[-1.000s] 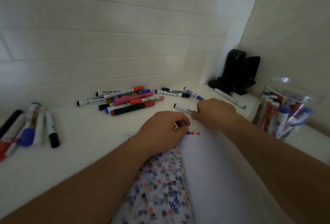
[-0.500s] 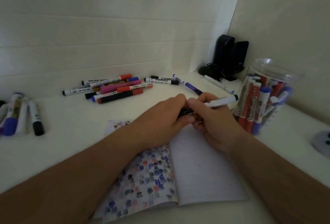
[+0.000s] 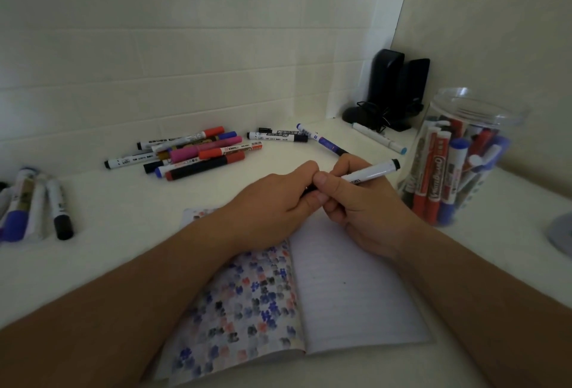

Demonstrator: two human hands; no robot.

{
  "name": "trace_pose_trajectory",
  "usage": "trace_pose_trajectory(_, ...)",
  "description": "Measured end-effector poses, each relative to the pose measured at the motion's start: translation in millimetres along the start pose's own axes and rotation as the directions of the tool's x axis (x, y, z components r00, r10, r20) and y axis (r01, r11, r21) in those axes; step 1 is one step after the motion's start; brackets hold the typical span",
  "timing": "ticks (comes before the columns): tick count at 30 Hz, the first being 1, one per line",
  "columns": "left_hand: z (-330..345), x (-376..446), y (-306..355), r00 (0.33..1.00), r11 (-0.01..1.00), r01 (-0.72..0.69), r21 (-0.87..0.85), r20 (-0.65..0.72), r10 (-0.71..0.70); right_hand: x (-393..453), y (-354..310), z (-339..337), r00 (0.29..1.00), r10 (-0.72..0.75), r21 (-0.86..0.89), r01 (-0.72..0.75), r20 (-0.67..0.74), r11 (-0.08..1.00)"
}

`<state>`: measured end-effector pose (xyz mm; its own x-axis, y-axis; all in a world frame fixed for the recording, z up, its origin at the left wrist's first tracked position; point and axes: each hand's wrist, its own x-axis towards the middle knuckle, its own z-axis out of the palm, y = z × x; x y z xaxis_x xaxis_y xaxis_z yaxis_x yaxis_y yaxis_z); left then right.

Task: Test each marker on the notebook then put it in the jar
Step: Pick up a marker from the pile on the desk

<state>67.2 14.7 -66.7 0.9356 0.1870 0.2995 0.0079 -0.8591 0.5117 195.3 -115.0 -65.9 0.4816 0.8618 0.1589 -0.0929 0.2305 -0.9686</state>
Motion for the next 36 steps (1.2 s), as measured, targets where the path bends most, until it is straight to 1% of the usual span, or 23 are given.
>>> trace_pose_trajectory(4,0.4,0.6,0.2,1.0,1.0,0.002,0.004,0.0,-0.002,-0.1,0.6,-1.2,1.0,0.022,0.012,-0.022,0.009,1.0)
trace_pose_trajectory(7,0.6,0.0,0.7,1.0,1.0,0.009,-0.03,-0.001,-0.009,-0.6,-0.6,-2.0,1.0,0.018,0.021,-0.019,0.023,1.0)
trace_pose_trajectory(10,-0.4,-0.7,0.8,0.999,0.994,0.043,-0.104,0.012,-0.042,-2.8,-3.9,-5.4,0.999,-0.028,-0.052,0.03,0.037,0.998)
trace_pose_trajectory(13,-3.0,-0.1,0.0,0.996,0.989,0.089,-0.117,0.033,-0.086,-4.2,-4.7,-7.6,0.998,-0.05,-0.119,0.052,0.023,0.991)
trace_pose_trajectory(14,-4.5,0.2,-1.2,0.993,0.987,0.114,-0.11,0.046,-0.11,-3.2,-5.5,-8.3,0.998,-0.056,-0.112,0.056,0.002,0.992)
trace_pose_trajectory(16,-7.6,-0.4,-5.1,0.986,0.985,0.158,-0.063,0.066,-0.154,0.5,-10.4,-12.0,0.995,-0.043,-0.037,0.04,-0.086,0.999)
trace_pose_trajectory(18,-9.9,-2.3,-10.7,0.983,0.984,0.177,-0.009,0.056,-0.177,3.4,-18.2,-20.5,0.985,-0.018,0.019,0.021,-0.173,1.0)
trace_pose_trajectory(19,-10.4,-3.0,-13.7,0.982,0.984,0.179,0.017,0.053,-0.18,4.2,-20.4,-26.0,0.982,-0.017,-0.02,0.013,-0.19,1.0)
trace_pose_trajectory(20,-10.2,-3.1,-15.9,0.981,0.983,0.179,0.049,0.061,-0.182,4.4,-20.8,-31.1,0.983,-0.019,-0.107,-0.001,-0.185,0.994)
trace_pose_trajectory(22,-8.3,-1.7,-18.6,0.974,0.974,0.194,0.12,0.095,-0.206,4.1,-16.9,-36.9,0.99,-0.002,-0.325,-0.044,-0.139,0.945)
trace_pose_trajectory(24,-6.3,0.5,-19.1,0.959,0.955,0.233,0.183,0.121,-0.257,5.4,-13.0,-37.5,0.991,0.015,-0.451,-0.076,-0.136,0.889)
trace_pose_trajectory(26,-5.0,2.2,-18.9,0.939,0.933,0.275,0.23,0.142,-0.312,8.6,-12.4,-36.2,0.987,0.005,-0.49,-0.084,-0.16,0.868)
trace_pose_trajectory(28,-4.0,3.3,-19.7,0.929,0.924,0.292,0.248,0.154,-0.335,11.4,-11.7,-34.1,0.985,-0.005,-0.526,-0.089,-0.174,0.846)
trace_pose_trajectory(30,-3.8,4.2,-20.7,0.93,0.925,0.292,0.244,0.154,-0.335,13.8,-9.0,-31.2,0.983,-0.01,-0.567,-0.098,-0.185,0.818)
trace_pose_trajectory(36,-3.0,4.6,-21.5,0.931,0.927,0.287,0.24,0.156,-0.329,20.6,1.0,-28.5,0.967,-0.024,-0.613,-0.141,-0.252,0.777)
